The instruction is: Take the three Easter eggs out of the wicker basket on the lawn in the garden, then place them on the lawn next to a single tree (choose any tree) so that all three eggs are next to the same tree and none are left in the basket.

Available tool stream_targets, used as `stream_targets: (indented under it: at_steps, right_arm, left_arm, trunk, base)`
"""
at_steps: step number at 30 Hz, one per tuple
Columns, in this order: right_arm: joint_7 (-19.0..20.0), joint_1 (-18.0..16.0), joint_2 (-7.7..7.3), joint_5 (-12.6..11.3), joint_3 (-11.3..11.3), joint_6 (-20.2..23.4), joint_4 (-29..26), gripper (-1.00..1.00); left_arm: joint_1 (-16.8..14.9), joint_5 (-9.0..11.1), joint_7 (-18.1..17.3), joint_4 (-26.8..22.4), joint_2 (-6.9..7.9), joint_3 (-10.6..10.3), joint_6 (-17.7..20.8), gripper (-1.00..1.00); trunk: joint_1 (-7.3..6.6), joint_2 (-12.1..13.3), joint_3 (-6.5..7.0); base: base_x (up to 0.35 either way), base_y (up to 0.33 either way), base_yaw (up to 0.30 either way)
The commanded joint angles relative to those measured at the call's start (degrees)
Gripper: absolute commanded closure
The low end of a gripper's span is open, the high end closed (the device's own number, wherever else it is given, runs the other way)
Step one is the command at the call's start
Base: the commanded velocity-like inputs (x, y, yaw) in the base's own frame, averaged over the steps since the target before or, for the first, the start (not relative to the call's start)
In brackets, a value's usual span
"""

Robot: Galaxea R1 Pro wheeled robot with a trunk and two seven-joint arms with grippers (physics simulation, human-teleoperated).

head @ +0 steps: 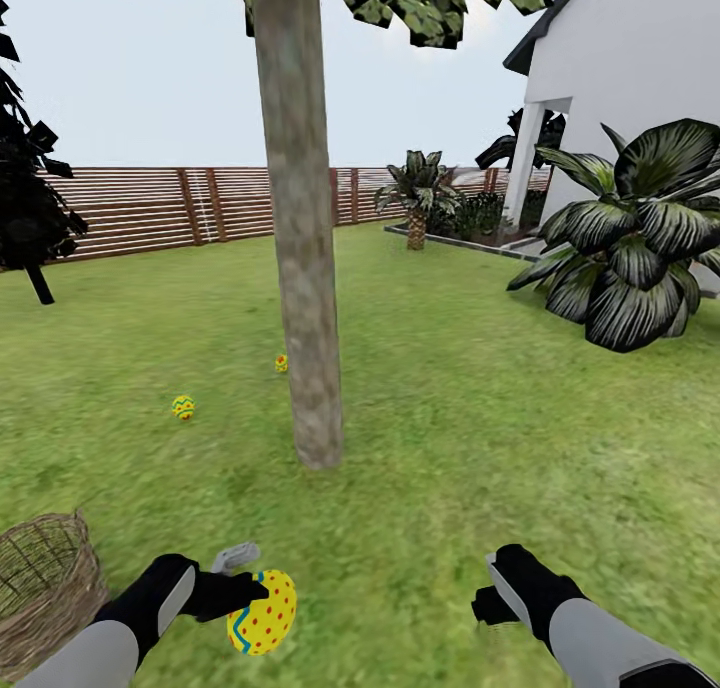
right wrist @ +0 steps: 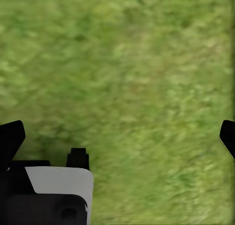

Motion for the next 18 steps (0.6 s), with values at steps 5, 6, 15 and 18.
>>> stream_targets:
  at_steps: [5, 6, 15, 18]
  right_arm:
    - [-0.3, 0.0, -0.02, -0.6, 0.4, 0.3, -0.1, -1.00]
    - [-0.3, 0.0, -0.02, -0.6, 0.4, 0.3, -0.1, -1.00]
    - [-0.3, 0.0, 0.03, -0.6, 0.5, 0.3, -0.1, -1.00]
    - [-0.4, 0.0, 0.07, -0.6, 0.5, 0.3, -0.1, -1.00]
  left_arm:
    - [0.0, 0.3, 0.0, -0.1, -0.02, 0.3, 0.5, 1.00]
    - [0.0, 0.3, 0.0, -0.1, -0.02, 0.3, 0.5, 1.00]
    - [0.0, 0.4, -0.2, -0.1, 0.17, 0.4, 0.4, 1.00]
    - [0.0, 0.5, -0.4, -0.1, 0.26, 0.4, 0.4, 1.00]
  trunk:
    - [0.03, 0.0, -0.07]
    - [0.03, 0.0, -0.07]
    - [0.03, 0.0, -0.07]
    - [0.03, 0.0, -0.07]
  base:
    - [0.301, -0.158, 0.000]
    - [0.304, -0.156, 0.000]
    - [0.316, -0.105, 0.000]
    - [0.327, -0.005, 0.000]
